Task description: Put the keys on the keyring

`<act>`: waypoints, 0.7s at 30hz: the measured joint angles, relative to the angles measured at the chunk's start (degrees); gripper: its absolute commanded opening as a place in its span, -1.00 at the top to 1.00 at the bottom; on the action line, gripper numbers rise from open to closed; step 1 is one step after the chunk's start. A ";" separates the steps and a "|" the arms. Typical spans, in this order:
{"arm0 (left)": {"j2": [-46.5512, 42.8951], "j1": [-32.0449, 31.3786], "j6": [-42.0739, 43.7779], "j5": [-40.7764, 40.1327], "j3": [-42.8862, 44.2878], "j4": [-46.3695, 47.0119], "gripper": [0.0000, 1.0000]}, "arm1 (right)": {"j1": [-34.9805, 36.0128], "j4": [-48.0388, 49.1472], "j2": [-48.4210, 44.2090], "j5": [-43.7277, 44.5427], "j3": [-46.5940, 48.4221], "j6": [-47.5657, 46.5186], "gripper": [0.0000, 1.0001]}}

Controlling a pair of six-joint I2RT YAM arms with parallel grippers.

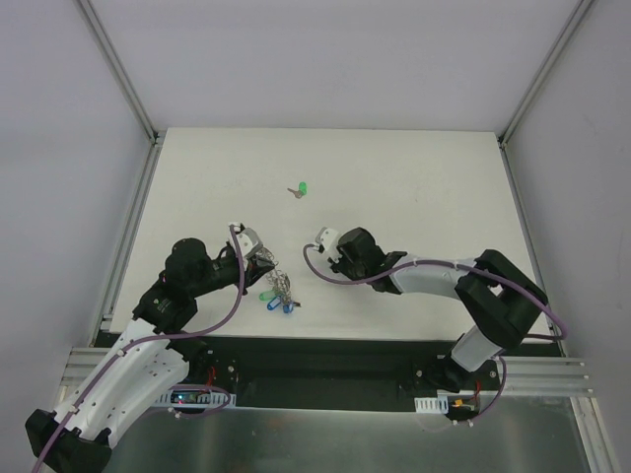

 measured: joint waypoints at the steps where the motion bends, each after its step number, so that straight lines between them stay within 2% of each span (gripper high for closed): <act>1: 0.02 0.00 0.00 0.00 0.00 0.00 1.00 | 0.00 -0.13 0.17 0.02 0.09 -0.04 0.78; 6: 0.02 0.02 -0.02 0.00 0.00 0.02 1.00 | 0.02 -0.42 1.16 0.33 1.03 0.13 0.97; 15: 0.94 0.37 -0.44 0.17 0.11 0.00 1.00 | 0.02 -0.48 1.75 0.81 1.92 0.37 0.98; 21: 1.38 0.37 -0.44 1.99 0.20 0.02 1.00 | 0.00 -3.61 -2.95 -1.46 1.92 0.57 0.98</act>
